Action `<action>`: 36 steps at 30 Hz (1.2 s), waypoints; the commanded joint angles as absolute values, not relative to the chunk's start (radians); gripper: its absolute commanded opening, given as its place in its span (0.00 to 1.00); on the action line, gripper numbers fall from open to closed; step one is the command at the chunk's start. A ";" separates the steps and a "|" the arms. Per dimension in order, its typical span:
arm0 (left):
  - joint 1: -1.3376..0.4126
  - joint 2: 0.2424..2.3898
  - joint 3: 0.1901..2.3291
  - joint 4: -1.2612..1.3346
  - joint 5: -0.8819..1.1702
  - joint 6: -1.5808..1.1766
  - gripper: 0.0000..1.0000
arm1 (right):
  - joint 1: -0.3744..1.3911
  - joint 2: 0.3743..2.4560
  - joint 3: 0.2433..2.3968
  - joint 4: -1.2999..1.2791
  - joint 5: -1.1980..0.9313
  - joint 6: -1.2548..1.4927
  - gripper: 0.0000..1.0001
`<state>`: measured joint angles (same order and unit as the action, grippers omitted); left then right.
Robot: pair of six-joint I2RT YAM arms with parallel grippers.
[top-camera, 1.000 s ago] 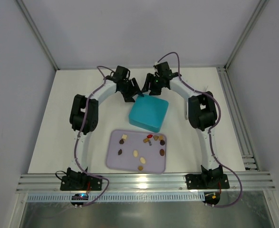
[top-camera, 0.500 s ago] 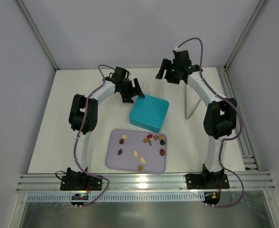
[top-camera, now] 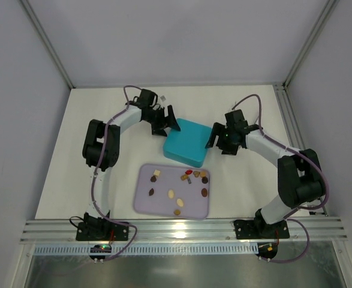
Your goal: Pack the chocolate
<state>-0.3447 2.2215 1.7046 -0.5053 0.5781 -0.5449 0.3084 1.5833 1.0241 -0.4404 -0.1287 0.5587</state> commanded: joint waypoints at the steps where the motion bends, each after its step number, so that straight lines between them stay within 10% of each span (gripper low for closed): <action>1: -0.345 2.191 1.652 -0.546 0.548 -0.472 0.83 | 0.337 1.552 1.005 -0.321 -0.136 0.612 0.82; 12: -0.368 2.106 1.519 -0.512 0.411 -0.583 0.75 | 0.356 1.773 1.147 -0.285 -0.192 0.646 0.53; 23: -0.402 2.071 1.460 -0.463 0.302 -0.693 0.65 | 0.359 2.025 1.524 -0.391 -0.209 0.496 0.53; 36: -0.364 2.121 1.531 -0.508 0.298 -0.677 0.66 | 0.370 1.979 1.456 -0.400 -0.190 0.543 0.52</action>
